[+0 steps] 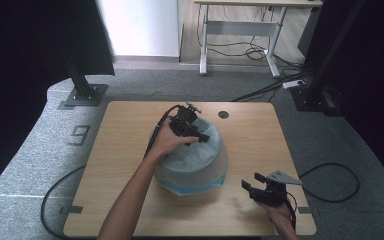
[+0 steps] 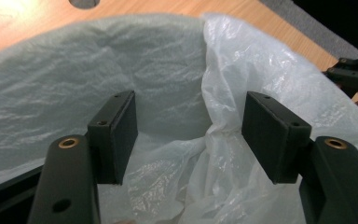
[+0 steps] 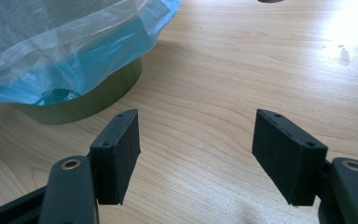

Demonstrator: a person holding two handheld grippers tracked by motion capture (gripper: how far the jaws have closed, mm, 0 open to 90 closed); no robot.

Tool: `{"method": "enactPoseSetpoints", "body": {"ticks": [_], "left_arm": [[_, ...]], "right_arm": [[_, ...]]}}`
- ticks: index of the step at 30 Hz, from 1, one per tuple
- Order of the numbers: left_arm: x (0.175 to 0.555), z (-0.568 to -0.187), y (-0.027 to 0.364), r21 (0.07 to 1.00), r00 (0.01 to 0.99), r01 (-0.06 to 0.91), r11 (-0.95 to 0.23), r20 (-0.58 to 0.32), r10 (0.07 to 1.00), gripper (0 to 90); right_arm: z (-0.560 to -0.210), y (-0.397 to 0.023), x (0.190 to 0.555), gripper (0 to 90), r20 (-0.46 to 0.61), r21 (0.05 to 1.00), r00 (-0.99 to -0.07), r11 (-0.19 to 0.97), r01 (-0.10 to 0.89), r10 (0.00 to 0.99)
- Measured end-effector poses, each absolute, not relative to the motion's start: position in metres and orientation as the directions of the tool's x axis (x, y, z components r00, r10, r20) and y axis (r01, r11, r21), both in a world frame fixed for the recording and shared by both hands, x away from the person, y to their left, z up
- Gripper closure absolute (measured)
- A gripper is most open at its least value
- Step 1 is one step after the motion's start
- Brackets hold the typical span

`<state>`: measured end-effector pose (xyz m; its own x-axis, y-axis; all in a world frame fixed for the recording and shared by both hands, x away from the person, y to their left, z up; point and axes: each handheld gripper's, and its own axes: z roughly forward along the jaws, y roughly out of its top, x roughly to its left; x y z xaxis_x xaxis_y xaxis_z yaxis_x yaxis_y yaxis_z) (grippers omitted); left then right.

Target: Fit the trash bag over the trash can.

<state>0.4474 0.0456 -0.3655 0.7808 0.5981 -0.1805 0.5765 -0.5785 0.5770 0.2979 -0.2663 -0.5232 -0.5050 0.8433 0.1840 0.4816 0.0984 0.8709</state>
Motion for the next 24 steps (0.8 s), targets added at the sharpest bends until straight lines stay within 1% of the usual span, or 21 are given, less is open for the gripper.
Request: {"method": "enactPoseSetpoints", "body": {"ticks": [6,10,13,18,24], "left_arm": [[0.454,-0.377,0.039,0.526,0.769,0.601,-0.602,-0.173,0.616,34.8],[0.455,-0.379,0.038,0.518,0.765,0.606,-0.604,-0.171,0.621,34.8],[0.453,-0.376,0.038,0.537,0.77,0.592,-0.6,-0.157,0.619,34.5],[0.442,-0.36,0.049,0.612,0.778,0.557,-0.561,-0.15,0.61,35.0],[0.426,-0.345,0.066,0.64,0.789,0.527,-0.559,-0.125,0.601,35.0]], "right_arm": [[-0.523,-0.265,0.298,31.4,0.185,0.872,-0.511,0.1,0.48,0.84],[-0.523,-0.265,0.298,31.5,0.188,0.869,-0.511,0.1,0.484,0.839],[-0.524,-0.266,0.298,31.4,0.187,0.868,-0.512,0.103,0.485,0.838],[-0.524,-0.266,0.298,31.4,0.189,0.868,-0.511,0.101,0.487,0.838],[-0.524,-0.266,0.297,31.4,0.184,0.867,-0.515,0.109,0.486,0.837]]}}
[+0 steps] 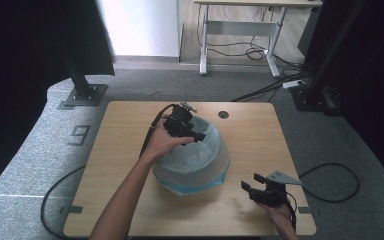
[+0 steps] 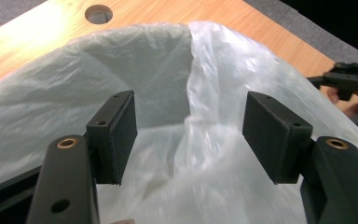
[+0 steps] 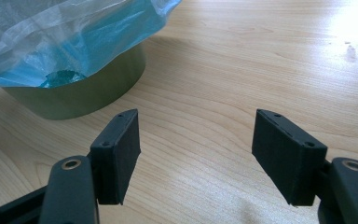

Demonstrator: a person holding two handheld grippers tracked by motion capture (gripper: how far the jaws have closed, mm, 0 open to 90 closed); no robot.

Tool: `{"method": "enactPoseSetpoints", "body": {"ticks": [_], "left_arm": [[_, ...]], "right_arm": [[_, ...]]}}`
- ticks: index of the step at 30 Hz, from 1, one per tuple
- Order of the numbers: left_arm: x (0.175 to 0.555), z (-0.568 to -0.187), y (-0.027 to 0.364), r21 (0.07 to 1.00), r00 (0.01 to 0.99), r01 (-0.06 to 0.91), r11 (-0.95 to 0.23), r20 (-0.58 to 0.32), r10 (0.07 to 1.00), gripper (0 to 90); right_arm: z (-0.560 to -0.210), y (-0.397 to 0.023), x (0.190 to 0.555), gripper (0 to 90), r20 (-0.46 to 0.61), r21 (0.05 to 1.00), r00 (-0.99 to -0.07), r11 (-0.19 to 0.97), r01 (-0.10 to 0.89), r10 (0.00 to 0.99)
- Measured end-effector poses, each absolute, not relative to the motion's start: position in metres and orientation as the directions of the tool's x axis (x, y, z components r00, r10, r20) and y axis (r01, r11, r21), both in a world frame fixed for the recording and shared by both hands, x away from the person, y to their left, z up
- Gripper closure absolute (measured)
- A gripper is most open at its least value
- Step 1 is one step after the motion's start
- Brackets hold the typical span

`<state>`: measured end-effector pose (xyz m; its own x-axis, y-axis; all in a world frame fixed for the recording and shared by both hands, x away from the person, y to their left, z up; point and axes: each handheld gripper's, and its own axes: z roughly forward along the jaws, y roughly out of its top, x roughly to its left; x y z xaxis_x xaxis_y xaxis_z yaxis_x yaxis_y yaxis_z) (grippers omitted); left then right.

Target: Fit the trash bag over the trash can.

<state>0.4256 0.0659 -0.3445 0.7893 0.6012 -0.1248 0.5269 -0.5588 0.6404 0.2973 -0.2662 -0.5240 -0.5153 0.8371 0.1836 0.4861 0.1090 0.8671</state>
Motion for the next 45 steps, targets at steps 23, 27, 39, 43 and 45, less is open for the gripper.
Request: {"method": "enactPoseSetpoints", "body": {"ticks": [23,27,39,43,45], "left_arm": [[0.416,-0.363,0.076,0.538,0.785,0.555,-0.635,-0.086,0.614,32.6],[0.418,-0.365,0.07,0.485,0.786,0.568,-0.665,-0.08,0.613,32.5],[0.419,-0.364,0.069,0.487,0.79,0.568,-0.663,-0.098,0.605,32.6],[0.414,-0.356,0.076,0.564,0.793,0.548,-0.618,-0.114,0.599,32.7],[0.41,-0.35,0.08,0.592,0.796,0.536,-0.602,-0.117,0.594,32.7]], "right_arm": [[-0.527,-0.266,0.298,31.5,0.174,0.856,-0.504,0.123,0.502,0.846],[-0.527,-0.266,0.298,31.5,0.174,0.85,-0.496,0.125,0.512,0.851],[-0.527,-0.266,0.298,31.5,0.171,0.846,-0.495,0.13,0.517,0.852],[-0.527,-0.267,0.298,31.5,0.174,0.847,-0.492,0.125,0.517,0.853],[-0.527,-0.268,0.298,31.5,0.174,0.848,-0.49,0.123,0.516,0.854]]}}
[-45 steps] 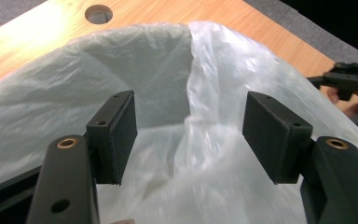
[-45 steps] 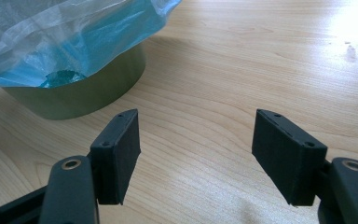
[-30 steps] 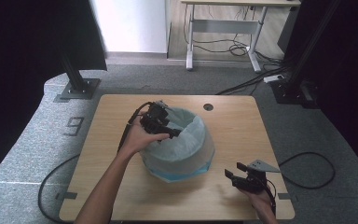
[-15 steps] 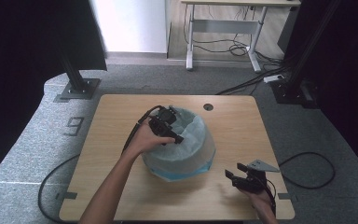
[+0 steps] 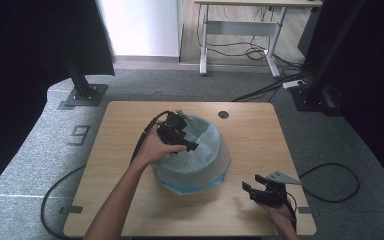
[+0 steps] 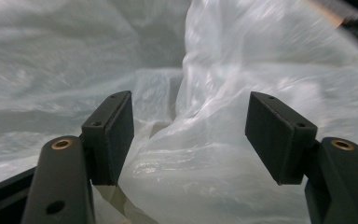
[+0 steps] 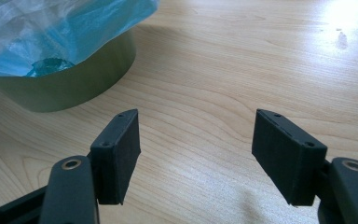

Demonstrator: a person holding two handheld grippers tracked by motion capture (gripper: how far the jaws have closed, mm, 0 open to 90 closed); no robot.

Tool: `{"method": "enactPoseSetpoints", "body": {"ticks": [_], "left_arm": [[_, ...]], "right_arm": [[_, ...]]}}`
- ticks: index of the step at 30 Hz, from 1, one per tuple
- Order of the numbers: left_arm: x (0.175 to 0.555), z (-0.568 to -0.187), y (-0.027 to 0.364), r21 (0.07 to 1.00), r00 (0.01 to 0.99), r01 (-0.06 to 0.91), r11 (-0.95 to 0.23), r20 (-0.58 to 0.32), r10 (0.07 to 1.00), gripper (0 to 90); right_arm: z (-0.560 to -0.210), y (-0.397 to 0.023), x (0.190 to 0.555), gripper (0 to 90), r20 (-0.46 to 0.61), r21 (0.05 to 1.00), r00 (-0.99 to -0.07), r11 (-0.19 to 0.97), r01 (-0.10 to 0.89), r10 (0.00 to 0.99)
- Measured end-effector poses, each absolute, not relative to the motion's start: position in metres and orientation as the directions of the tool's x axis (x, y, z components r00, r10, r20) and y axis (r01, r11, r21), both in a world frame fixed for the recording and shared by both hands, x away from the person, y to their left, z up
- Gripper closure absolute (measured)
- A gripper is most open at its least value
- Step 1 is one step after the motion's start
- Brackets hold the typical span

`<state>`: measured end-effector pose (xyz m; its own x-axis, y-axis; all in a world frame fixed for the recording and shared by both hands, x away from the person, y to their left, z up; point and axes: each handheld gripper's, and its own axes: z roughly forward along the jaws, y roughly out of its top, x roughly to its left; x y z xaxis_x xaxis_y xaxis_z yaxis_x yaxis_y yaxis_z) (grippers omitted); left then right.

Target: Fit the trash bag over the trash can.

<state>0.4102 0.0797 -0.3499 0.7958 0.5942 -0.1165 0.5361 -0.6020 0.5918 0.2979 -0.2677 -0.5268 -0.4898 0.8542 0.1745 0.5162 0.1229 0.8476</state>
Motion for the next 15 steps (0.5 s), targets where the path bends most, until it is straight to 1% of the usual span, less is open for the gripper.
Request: {"method": "enactPoseSetpoints", "body": {"ticks": [3,8,12,15], "left_arm": [[0.399,-0.341,0.089,0.635,0.805,0.518,-0.573,-0.135,0.578,32.8],[0.385,-0.34,0.098,0.659,0.818,0.499,-0.563,-0.145,0.556,32.8],[0.374,-0.345,0.101,0.653,0.83,0.484,-0.582,-0.132,0.543,32.9],[0.369,-0.349,0.099,0.631,0.838,0.473,-0.615,-0.105,0.536,33.7]], "right_arm": [[-0.527,-0.267,0.298,31.5,0.175,0.847,-0.491,0.124,0.517,0.853],[-0.526,-0.267,0.298,31.5,0.174,0.848,-0.494,0.125,0.515,0.852],[-0.526,-0.266,0.298,31.5,0.175,0.846,-0.494,0.127,0.518,0.852],[-0.526,-0.266,0.298,31.5,0.177,0.846,-0.493,0.124,0.518,0.852]]}}
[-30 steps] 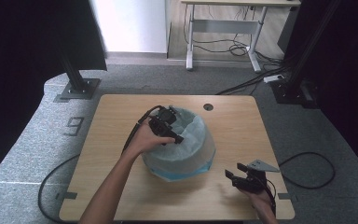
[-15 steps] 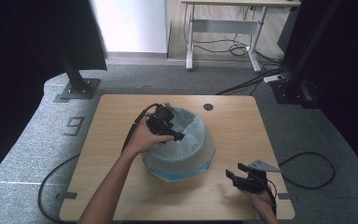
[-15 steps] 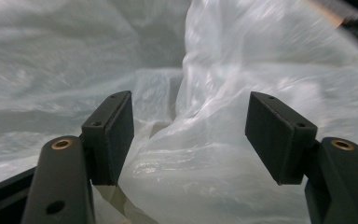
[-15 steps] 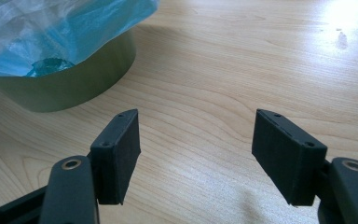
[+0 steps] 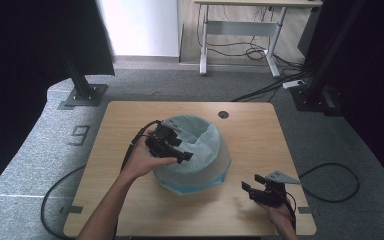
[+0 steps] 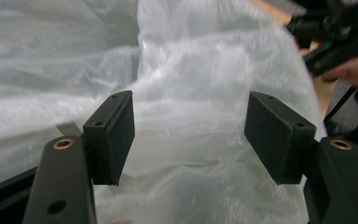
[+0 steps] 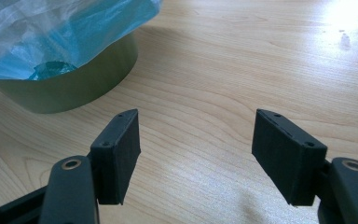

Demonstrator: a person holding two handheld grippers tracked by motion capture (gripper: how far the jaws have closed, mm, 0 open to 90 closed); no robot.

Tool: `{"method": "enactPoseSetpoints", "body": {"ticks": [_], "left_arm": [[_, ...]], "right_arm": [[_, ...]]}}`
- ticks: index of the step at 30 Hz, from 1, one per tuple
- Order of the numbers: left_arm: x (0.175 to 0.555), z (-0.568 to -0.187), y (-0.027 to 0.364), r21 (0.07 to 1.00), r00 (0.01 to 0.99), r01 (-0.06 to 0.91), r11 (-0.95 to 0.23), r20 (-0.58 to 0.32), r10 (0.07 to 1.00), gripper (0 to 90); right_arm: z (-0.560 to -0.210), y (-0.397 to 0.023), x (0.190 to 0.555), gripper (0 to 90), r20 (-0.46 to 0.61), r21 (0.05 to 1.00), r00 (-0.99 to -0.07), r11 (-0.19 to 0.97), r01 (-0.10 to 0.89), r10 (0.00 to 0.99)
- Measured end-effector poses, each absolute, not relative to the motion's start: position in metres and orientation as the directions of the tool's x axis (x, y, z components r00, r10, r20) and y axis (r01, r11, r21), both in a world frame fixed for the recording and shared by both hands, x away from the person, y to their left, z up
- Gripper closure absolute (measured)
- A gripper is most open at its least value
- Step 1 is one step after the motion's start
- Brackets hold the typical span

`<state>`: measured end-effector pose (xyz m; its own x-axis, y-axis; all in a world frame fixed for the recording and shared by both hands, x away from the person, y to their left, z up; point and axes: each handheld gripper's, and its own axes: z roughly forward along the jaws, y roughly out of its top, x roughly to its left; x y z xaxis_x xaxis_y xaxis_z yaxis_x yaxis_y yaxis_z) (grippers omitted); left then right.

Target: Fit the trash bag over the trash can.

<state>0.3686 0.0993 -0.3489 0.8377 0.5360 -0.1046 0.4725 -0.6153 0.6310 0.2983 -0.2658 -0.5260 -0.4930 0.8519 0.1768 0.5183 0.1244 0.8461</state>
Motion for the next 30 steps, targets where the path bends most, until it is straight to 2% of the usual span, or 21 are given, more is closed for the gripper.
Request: {"method": "enactPoseSetpoints", "body": {"ticks": [10,15,26,30], "left_arm": [[0.366,-0.362,0.089,0.569,0.84,0.481,-0.668,-0.081,0.536,34.4],[0.364,-0.363,0.088,0.574,0.844,0.474,-0.668,-0.081,0.529,34.3],[0.359,-0.354,0.124,0.728,0.793,0.472,-0.497,-0.105,0.6,33.3],[0.356,-0.353,0.133,0.752,0.782,0.469,-0.463,-0.111,0.613,33.3]], "right_arm": [[-0.527,-0.267,0.298,31.5,0.174,0.847,-0.493,0.125,0.517,0.853],[-0.527,-0.268,0.298,31.5,0.181,0.848,-0.489,0.117,0.518,0.853],[-0.526,-0.273,0.298,31.5,0.191,0.85,-0.478,0.099,0.517,0.858],[-0.526,-0.272,0.298,31.5,0.19,0.849,-0.479,0.102,0.519,0.857]]}}
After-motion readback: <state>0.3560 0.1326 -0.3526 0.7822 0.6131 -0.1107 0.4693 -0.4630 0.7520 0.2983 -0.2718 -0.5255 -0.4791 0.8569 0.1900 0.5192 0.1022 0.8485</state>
